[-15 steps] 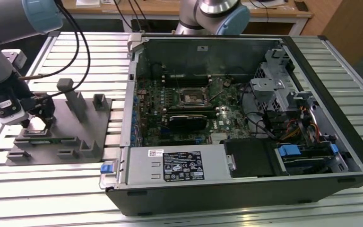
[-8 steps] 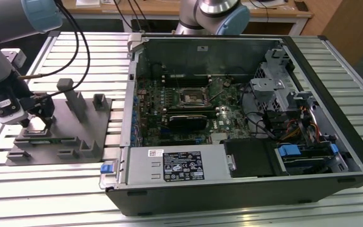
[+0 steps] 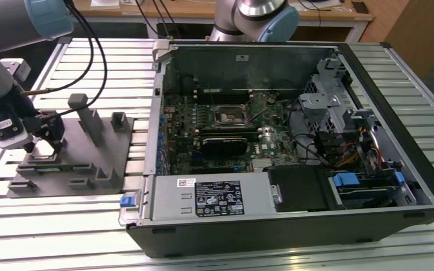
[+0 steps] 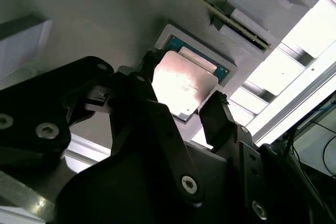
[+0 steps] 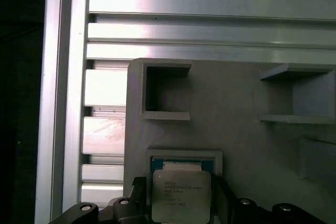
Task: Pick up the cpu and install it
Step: 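Pick up the cpu and move it towards the insertion slot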
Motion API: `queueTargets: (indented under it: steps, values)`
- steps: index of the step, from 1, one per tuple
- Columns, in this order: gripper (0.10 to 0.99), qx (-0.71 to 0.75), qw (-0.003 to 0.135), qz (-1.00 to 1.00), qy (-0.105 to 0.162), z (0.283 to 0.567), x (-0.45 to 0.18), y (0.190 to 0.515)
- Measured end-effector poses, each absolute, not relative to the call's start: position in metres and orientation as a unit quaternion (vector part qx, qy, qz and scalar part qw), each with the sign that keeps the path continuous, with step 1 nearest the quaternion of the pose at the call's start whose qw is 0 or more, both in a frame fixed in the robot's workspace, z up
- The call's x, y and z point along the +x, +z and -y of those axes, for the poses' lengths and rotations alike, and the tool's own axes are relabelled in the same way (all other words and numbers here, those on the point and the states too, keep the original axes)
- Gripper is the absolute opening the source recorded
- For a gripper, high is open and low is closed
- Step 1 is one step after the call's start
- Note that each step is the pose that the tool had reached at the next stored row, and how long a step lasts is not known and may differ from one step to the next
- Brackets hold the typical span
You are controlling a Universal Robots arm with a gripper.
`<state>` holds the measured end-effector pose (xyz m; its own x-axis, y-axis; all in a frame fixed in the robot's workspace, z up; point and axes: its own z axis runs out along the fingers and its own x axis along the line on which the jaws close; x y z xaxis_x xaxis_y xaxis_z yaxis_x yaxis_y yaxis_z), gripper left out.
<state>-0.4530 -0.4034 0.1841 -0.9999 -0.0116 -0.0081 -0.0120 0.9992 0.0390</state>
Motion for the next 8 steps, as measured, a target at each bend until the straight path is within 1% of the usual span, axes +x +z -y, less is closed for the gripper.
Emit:
queueTargets:
  steps: [3,4,8]
  values:
    - [0.612,-0.006,0.004,-1.000,0.019,0.4034,-0.4530,0.1840]
    - [0.545,-0.006,0.004,-1.000,0.020,0.4034,-0.4530,0.1839]
    - [0.545,-0.006,0.004,-1.000,0.020,0.4034,-0.4525,0.1840]
